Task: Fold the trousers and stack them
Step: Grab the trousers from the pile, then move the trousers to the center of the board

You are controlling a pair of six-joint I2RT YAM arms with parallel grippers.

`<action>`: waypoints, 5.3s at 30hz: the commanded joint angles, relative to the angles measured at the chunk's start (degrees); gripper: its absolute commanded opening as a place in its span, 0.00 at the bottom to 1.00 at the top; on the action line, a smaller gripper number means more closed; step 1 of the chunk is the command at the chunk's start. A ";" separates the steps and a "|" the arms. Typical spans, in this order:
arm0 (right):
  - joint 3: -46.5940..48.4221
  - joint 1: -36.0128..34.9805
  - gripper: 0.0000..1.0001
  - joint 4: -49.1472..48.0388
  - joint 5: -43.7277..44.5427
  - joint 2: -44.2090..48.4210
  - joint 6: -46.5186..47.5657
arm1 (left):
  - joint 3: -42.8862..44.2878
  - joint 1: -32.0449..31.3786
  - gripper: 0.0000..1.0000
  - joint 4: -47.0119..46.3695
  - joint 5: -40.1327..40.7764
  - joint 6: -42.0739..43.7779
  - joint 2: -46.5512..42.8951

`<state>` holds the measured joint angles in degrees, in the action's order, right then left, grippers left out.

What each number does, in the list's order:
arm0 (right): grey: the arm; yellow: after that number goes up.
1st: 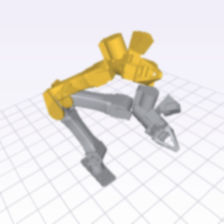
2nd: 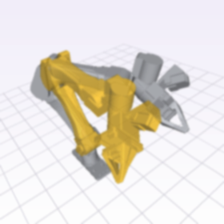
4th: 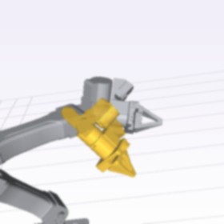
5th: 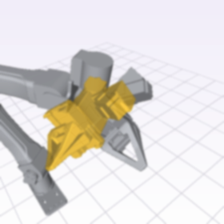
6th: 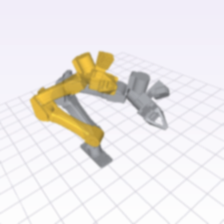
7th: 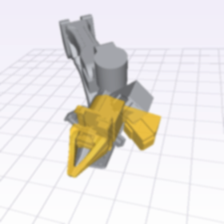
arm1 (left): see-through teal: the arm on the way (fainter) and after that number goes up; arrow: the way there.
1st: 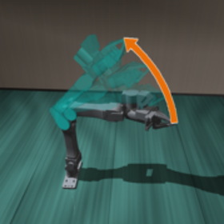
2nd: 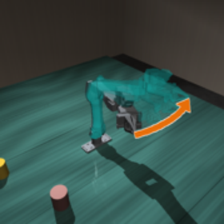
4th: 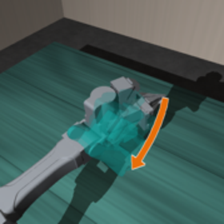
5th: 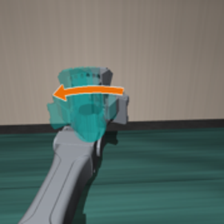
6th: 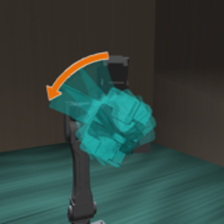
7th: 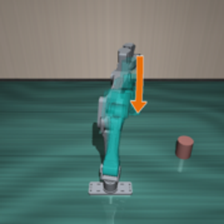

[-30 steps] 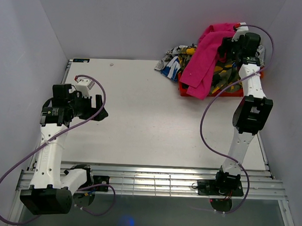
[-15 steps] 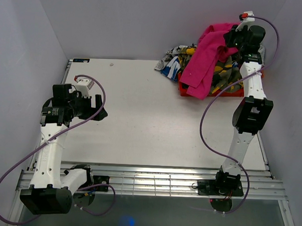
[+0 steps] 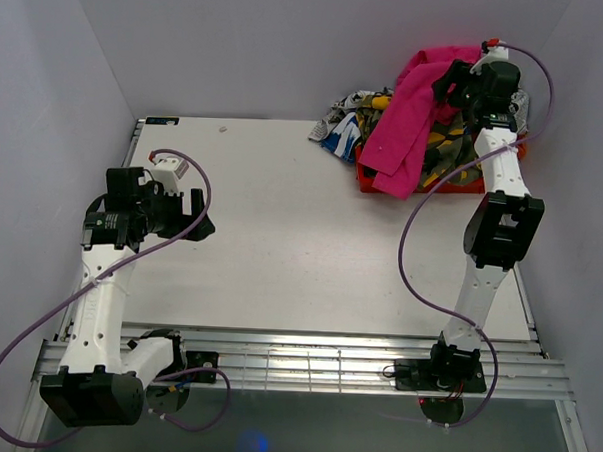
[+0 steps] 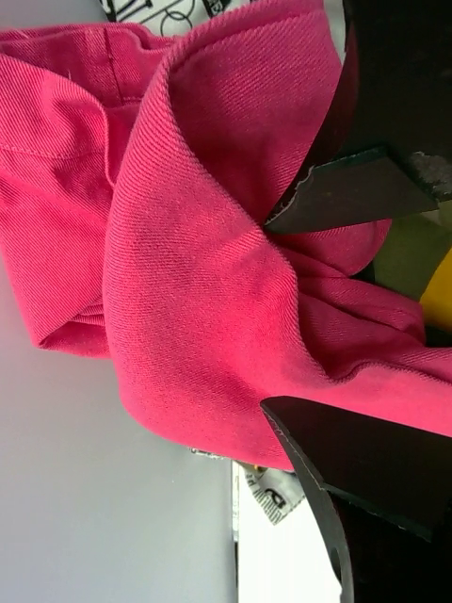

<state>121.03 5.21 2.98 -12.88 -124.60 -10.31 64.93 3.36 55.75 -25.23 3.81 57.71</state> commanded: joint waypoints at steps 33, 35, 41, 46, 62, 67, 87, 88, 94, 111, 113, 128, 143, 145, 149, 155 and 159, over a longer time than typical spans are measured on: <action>5.80 -3.81 0.08 -18.71 -3.46 8.39 -7.88 | 3.01 0.16 0.98 0.24 1.77 0.84 1.79; 4.92 -3.72 0.08 -19.16 -6.26 12.26 -7.97 | 3.80 0.16 0.98 0.33 2.11 0.58 1.26; 1.05 -3.72 0.08 -19.86 -17.75 22.28 -5.61 | 8.37 0.16 0.98 1.12 3.70 -1.00 1.79; -1.50 -3.98 0.08 -17.14 -25.16 30.18 -5.78 | 15.56 1.04 0.98 1.82 1.95 -2.84 5.29; -11.62 -12.33 0.08 -13.26 -47.34 40.93 -7.80 | 26.31 12.99 0.98 -0.19 -17.56 -8.56 13.74; 3.28 -12.68 0.08 -15.19 -43.01 34.09 -10.51 | 23.68 13.17 0.98 -3.01 -19.24 -8.21 11.73; -7.22 -30.61 0.08 -10.82 -55.92 33.11 -22.30 | -6.27 12.21 0.98 -5.47 -43.68 31.91 1.10; -5.04 -30.70 0.08 -9.15 -57.06 32.14 -21.17 | -7.61 11.59 0.98 -6.17 -42.63 33.26 0.65; -12.55 -31.23 0.08 8.95 -69.90 34.41 -15.11 | -8.08 11.59 0.96 -21.45 -33.74 24.01 5.36; -45.35 -32.37 0.08 53.40 -23.25 60.50 29.79 | 13.65 -10.01 0.92 -21.98 -16.45 10.88 31.85; -46.06 -32.37 0.08 56.68 -18.61 62.53 37.50 | 13.56 -15.99 0.92 -25.14 -12.40 9.38 33.60; -50.80 -32.28 0.08 71.99 -0.32 71.16 58.55 | 34.54 -41.76 0.94 -29.29 12.13 3.05 64.62; -61.70 -30.62 0.08 67.16 12.71 73.01 72.35 | 26.93 -26.93 0.00 -22.96 11.35 1.02 58.06; -62.93 -29.31 0.08 64.53 14.47 71.52 74.55 | 22.73 -20.43 0.00 -22.44 10.73 3.55 53.93; -64.26 -25.09 0.08 59.43 11.41 64.07 77.36 | 15.77 -11.72 0.00 -18.93 10.47 9.97 44.62; -56.63 -18.93 0.08 55.55 3.49 45.28 76.32 | 0.59 -4.77 0.00 -20.41 10.64 18.76 33.27; -46.18 -18.13 0.13 54.77 0.93 34.26 73.15 | -5.75 1.55 0.00 -22.87 10.82 20.96 29.30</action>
<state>67.42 -14.11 58.04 -12.43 -86.32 62.26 62.89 -0.34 35.42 -17.39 19.18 89.58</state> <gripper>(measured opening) 0.177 0.073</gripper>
